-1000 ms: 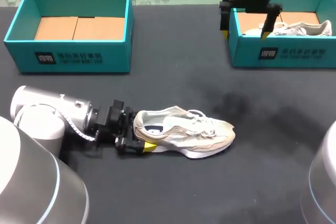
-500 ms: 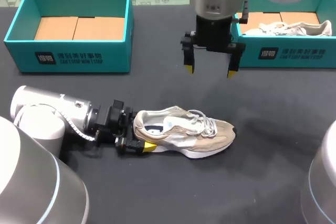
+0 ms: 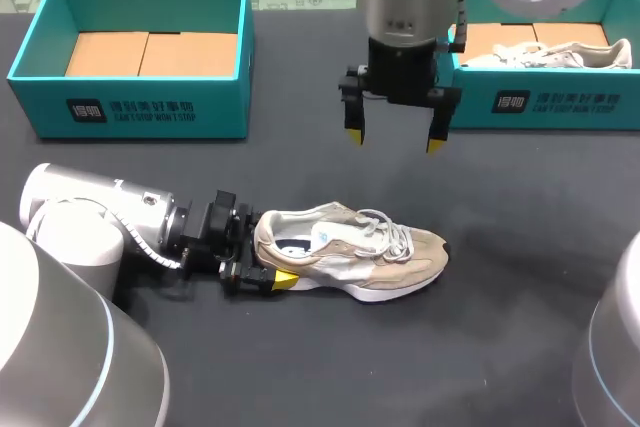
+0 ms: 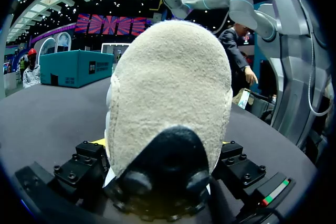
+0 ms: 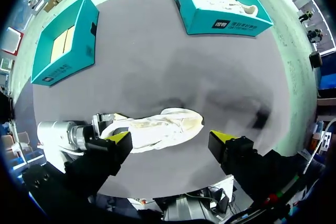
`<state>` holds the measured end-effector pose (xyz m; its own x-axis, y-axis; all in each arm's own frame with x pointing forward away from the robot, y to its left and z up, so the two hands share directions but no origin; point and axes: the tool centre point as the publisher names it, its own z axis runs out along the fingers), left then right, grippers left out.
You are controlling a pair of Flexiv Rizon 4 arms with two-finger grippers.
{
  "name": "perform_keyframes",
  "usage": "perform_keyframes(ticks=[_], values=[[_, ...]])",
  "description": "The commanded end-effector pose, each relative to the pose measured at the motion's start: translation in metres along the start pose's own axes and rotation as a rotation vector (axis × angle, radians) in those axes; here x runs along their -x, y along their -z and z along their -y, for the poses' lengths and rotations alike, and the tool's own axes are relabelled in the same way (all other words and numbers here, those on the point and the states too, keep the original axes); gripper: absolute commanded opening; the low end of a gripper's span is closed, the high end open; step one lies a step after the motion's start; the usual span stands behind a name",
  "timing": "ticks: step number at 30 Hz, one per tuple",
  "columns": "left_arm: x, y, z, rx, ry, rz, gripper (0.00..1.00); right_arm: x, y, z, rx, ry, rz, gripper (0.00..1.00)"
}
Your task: Take the shoe out of the shoebox, open the shoe tongue, remove and reinsert the insole, then place the shoe into the shoebox
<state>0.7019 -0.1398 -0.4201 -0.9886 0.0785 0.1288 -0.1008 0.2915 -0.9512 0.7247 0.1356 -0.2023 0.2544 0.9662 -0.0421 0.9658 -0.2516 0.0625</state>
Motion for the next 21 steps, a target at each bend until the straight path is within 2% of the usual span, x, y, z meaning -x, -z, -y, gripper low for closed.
perform_keyframes(ticks=[1, 4, 9, 21], values=[[0.002, -0.002, -0.001, 0.001, 0.001, 0.001, 0.0, -0.045, -0.02, 0.023, 0.002, -0.039, 0.089, 1.0], [0.002, -0.002, -0.001, 0.001, 0.001, 0.001, 0.0, -0.057, -0.021, 0.035, 0.006, -0.065, 0.147, 1.0], [0.002, -0.002, -0.001, 0.001, 0.001, 0.001, 0.0, -0.07, -0.03, 0.05, 0.012, -0.098, 0.16, 1.0], [0.002, -0.002, -0.001, 0.001, 0.001, 0.001, 0.0, -0.087, -0.064, 0.069, -0.037, -0.182, 0.236, 1.0]])
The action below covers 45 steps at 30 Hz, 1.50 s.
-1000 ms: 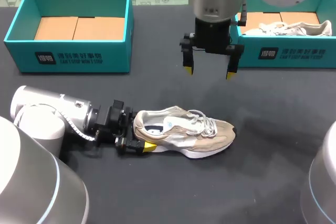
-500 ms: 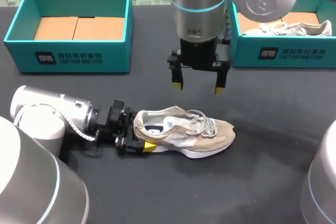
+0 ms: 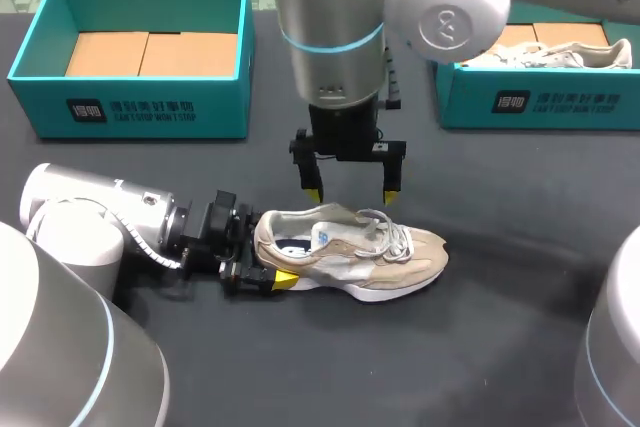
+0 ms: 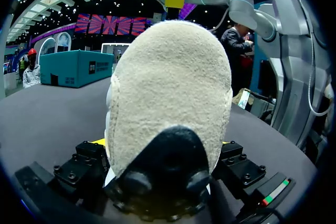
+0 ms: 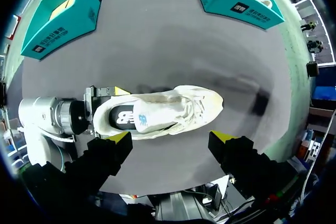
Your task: Take the shoe out of the shoebox, open the shoe tongue, remove and reinsert the insole, then place the shoe into the shoebox
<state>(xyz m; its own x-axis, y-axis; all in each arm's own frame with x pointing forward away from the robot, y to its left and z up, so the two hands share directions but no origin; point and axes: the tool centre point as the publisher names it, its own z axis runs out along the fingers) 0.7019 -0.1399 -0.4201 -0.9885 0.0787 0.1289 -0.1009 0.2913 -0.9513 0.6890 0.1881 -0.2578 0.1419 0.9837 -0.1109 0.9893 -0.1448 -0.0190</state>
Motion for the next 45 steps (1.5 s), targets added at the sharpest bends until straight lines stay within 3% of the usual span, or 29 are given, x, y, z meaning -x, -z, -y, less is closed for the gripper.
perform_keyframes(ticks=[1, 13, 25, 31, 33, 37, 40, 45], values=[[0.002, -0.002, -0.001, 0.001, 0.001, 0.001, 0.0, -0.047, -0.013, 0.012, 0.022, -0.303, 0.155, 1.0], [0.002, -0.002, -0.001, 0.001, 0.001, 0.001, 0.0, -0.052, -0.038, 0.021, -0.017, -0.376, 0.224, 1.0], [0.002, -0.002, -0.001, 0.001, 0.001, 0.001, 0.0, -0.055, -0.064, 0.021, 0.048, -0.419, 0.268, 1.0], [0.002, -0.002, -0.001, 0.001, 0.001, 0.001, 0.0, -0.054, -0.069, 0.019, 0.061, -0.441, 0.278, 0.9], [0.002, -0.002, -0.001, 0.001, 0.001, 0.001, 0.0, -0.054, -0.07, 0.019, 0.064, -0.446, 0.278, 0.79], [0.002, -0.002, -0.001, 0.001, 0.001, 0.001, 0.0, -0.052, -0.071, 0.018, 0.072, -0.467, 0.284, 0.8], [0.002, -0.002, -0.001, 0.001, 0.001, 0.001, 0.0, -0.05, -0.074, 0.016, 0.079, -0.474, 0.288, 0.7], [0.002, -0.002, -0.001, 0.001, 0.001, 0.001, 0.0, -0.045, -0.08, 0.014, 0.087, -0.506, 0.286, 0.65]])
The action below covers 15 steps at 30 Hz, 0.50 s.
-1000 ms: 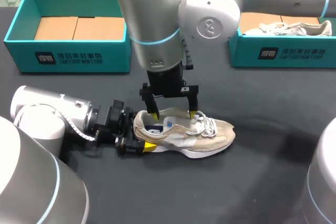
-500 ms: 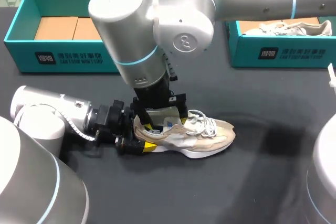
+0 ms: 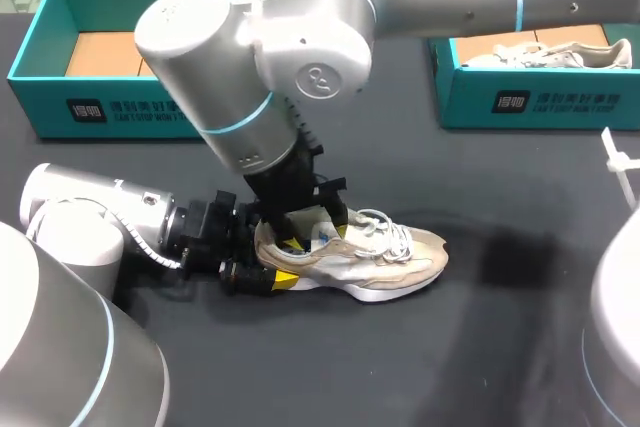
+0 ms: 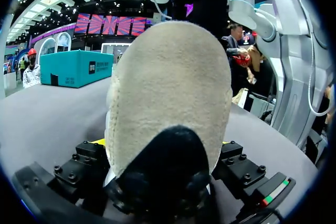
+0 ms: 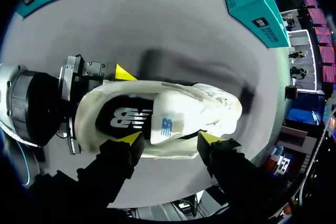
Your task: Take the shoe out of the shoebox, open the shoe tongue, remove and reinsert the insole, then place the shoe into the shoebox
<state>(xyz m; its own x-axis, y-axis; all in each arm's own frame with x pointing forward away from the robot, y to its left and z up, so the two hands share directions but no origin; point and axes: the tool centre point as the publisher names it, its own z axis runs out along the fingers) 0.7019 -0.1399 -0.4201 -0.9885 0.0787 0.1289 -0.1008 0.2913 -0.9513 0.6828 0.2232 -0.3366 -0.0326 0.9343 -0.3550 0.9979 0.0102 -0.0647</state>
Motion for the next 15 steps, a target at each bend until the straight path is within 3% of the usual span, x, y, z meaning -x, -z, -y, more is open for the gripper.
perform_keyframes(ticks=[1, 3, 15], values=[[0.0021, -0.0023, -0.0015, 0.001, 0.001, 0.001, 0.0, -0.004, -0.0054, 0.0026, 0.007, -0.675, 0.037, 0.61], [0.0021, -0.0023, -0.0015, 0.001, 0.001, 0.001, 0.0, -0.0035, -0.0062, 0.0015, 0.011, -0.684, 0.039, 0.56], [0.0021, -0.0023, -0.0015, 0.001, 0.001, 0.001, 0.0, -0.0074, -0.0114, -0.0038, 0.038, -0.754, 0.003, 0.62]])
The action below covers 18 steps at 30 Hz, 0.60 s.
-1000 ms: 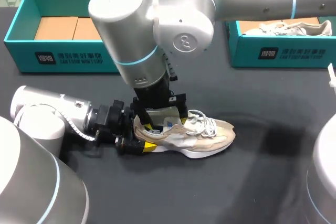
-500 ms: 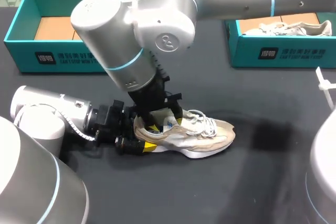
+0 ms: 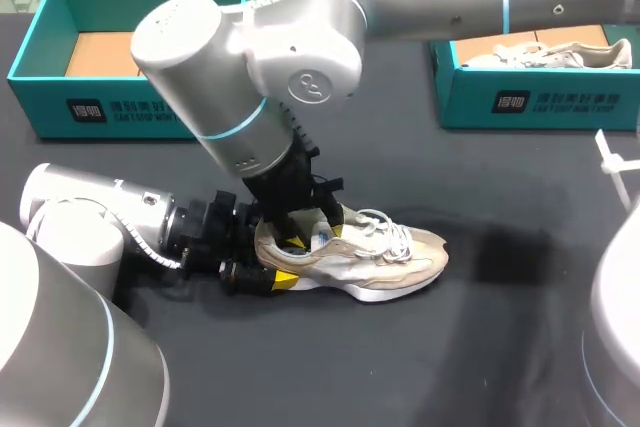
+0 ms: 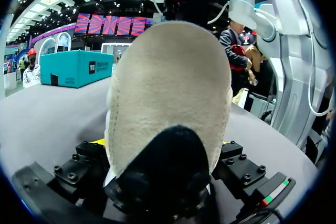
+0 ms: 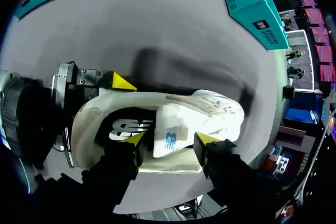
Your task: Take the shoe out of the shoebox, open the shoe tongue, remove and reinsert the insole, then place the shoe into the shoebox
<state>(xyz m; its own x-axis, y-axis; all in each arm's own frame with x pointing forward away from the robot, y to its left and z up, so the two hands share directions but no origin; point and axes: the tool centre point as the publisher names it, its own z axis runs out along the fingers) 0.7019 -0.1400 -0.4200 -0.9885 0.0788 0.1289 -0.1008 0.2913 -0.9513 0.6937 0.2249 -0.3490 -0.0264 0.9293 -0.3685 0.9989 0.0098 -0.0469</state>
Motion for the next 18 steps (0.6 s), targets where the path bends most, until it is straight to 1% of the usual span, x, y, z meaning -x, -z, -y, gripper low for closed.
perform_keyframes(ticks=[1, 3, 4, 5, 6, 9, 11, 12, 13, 14, 16, 18], values=[[0.002, -0.002, -0.001, 0.001, 0.001, 0.001, 0.0, -0.002, -0.003, 0.008, 0.02, -0.753, -0.012, 0.61], [0.002, -0.002, -0.001, 0.001, 0.001, 0.001, 0.0, -0.002, -0.007, 0.009, 0.021, -0.759, -0.021, 0.64], [0.002, -0.002, -0.001, 0.001, 0.001, 0.001, 0.0, -0.001, -0.009, 0.008, 0.023, -0.763, -0.025, 0.71], [0.002, -0.002, -0.001, 0.001, 0.001, 0.001, 0.0, -0.001, -0.009, 0.008, 0.026, -0.767, -0.025, 0.77], [0.002, -0.002, -0.001, 0.001, 0.001, 0.001, 0.0, 0.0, -0.01, 0.008, 0.029, -0.772, -0.021, 0.76], [0.002, -0.002, -0.001, 0.001, 0.001, 0.001, 0.0, 0.003, -0.012, 0.007, 0.04, -0.79, -0.015, 0.67], [0.002, -0.002, -0.001, 0.001, 0.001, 0.001, 0.0, 0.004, -0.013, 0.007, 0.046, -0.799, -0.012, 0.64], [0.002, -0.002, -0.001, 0.001, 0.001, 0.001, 0.0, 0.005, -0.014, 0.007, 0.049, -0.807, -0.011, 0.57], [0.002, -0.002, -0.001, 0.001, 0.001, 0.001, 0.0, 0.007, -0.014, 0.007, 0.052, -0.811, -0.011, 0.55], [0.002, -0.002, -0.001, 0.001, 0.001, 0.001, 0.0, 0.007, -0.015, 0.007, 0.055, -0.814, -0.011, 0.54], [0.002, -0.002, -0.001, 0.001, 0.001, 0.001, 0.0, 0.01, -0.015, 0.008, 0.062, -0.829, -0.01, 0.48], [0.002, -0.002, -0.001, 0.001, 0.001, 0.001, 0.0, 0.012, -0.013, 0.009, 0.067, -0.839, -0.009, 0.47]])
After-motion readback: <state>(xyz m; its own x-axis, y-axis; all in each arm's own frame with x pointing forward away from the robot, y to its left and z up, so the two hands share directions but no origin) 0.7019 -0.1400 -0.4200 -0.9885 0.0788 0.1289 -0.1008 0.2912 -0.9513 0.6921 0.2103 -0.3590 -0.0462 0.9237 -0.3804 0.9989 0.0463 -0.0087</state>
